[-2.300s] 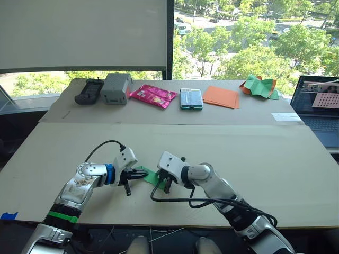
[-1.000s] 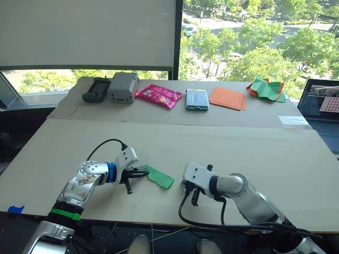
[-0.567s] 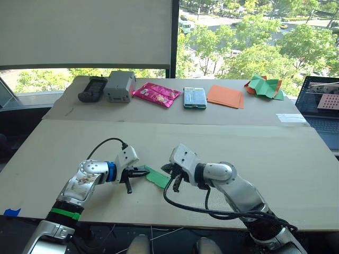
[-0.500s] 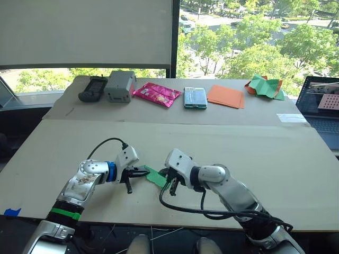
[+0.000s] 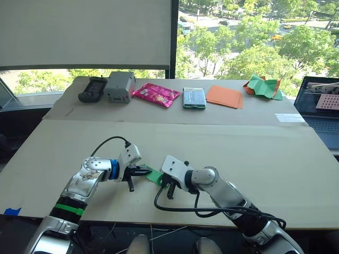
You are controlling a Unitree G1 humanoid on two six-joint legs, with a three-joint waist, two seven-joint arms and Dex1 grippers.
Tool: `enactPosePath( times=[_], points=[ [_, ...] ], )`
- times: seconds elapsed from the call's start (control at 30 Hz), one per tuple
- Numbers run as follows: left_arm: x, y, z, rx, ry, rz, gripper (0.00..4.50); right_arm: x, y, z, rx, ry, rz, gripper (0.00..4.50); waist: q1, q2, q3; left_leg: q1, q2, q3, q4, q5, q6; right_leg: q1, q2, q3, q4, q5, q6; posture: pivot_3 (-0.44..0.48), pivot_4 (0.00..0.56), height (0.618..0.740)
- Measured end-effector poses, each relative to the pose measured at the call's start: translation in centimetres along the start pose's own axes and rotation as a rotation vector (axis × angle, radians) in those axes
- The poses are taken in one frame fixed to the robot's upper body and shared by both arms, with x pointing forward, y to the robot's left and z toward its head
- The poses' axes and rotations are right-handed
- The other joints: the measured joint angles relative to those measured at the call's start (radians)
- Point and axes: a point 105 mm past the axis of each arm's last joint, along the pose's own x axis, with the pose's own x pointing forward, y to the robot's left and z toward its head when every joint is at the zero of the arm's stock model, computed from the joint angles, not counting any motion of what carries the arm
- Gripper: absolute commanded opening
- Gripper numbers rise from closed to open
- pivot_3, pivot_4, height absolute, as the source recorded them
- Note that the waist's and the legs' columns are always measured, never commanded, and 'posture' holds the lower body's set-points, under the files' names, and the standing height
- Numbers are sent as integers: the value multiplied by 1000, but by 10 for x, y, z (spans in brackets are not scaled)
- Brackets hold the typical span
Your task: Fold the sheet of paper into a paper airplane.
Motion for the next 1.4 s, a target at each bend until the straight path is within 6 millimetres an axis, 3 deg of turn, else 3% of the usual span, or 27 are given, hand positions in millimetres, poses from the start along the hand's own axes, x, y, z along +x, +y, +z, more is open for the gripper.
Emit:
enactPosePath(
  times=[0.17,0.73,1.17,1.4],
  points=[
    [11,1,-1,0,3,-29,0,1,1,1,-10,2,3,26,-1,0,-1,1,0,0,0,0,0,1,0,0,1,0,0,0,150,706],
    [10,1,-15,116,24,-29,0,5,-1,2,-19,17,6,26,-12,3,-6,5,0,0,0,0,0,4,0,1,1,0,0,0,150,706],
    [-14,22,-30,67,36,79,0,6,1,1,-23,20,14,26,-27,4,-8,9,1,0,-2,0,0,4,0,1,1,0,0,0,150,706],
    [-21,23,-35,55,32,117,0,7,2,2,-32,23,21,26,-31,4,-8,12,1,0,-2,-1,-1,4,0,1,1,0,0,0,150,706]
  ],
)
